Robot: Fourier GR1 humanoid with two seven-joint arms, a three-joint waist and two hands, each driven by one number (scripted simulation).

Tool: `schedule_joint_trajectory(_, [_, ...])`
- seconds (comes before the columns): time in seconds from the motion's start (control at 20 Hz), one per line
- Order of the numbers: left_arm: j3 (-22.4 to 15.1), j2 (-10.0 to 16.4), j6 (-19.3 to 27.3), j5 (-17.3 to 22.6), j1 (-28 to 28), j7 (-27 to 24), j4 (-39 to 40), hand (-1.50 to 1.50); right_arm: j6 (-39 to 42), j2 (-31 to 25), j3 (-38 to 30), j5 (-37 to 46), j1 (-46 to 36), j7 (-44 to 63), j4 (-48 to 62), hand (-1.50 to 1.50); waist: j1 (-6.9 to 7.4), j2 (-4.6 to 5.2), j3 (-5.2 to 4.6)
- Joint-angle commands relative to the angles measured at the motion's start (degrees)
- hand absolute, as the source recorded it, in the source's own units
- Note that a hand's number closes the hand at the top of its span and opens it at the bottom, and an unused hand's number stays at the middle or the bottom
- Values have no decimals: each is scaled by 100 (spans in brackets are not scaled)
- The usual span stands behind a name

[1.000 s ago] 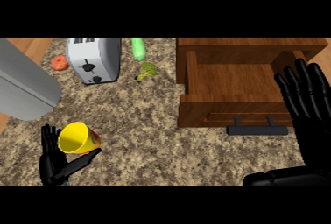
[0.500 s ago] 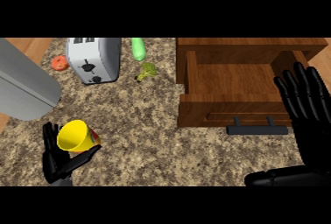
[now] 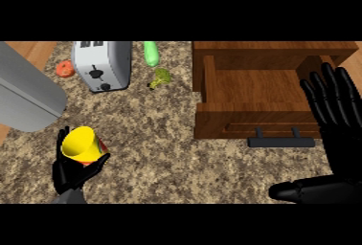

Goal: Pick up the cup, place it into the drawer and close the drawer

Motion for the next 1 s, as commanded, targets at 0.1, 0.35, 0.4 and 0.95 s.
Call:
schedule_joint_trajectory(0.1, [-107, -75, -486, 76, -5, -290, 80, 150, -81, -55, 12, -55, 143, 452, -572, -150, -2, -8, 1])
schedule_joint_trajectory(0.35, [-76, 28, -328, -212, -207, -1215, 748, 150, -151, -23, 49, 23, -98, 447, -374, -150, -13, 4, -3])
schedule_joint_trajectory(0.4, [91, 368, -270, 10, -425, -652, 363, 150, 41, -140, -187, -298, 78, 375, -507, -150, -16, -2, 0])
schedule_joint_trajectory(0.95, [-627, 408, -1180, -584, -464, -945, 297, 150, 17, 30, 95, -21, 285, 186, -453, -150, -32, -6, -2])
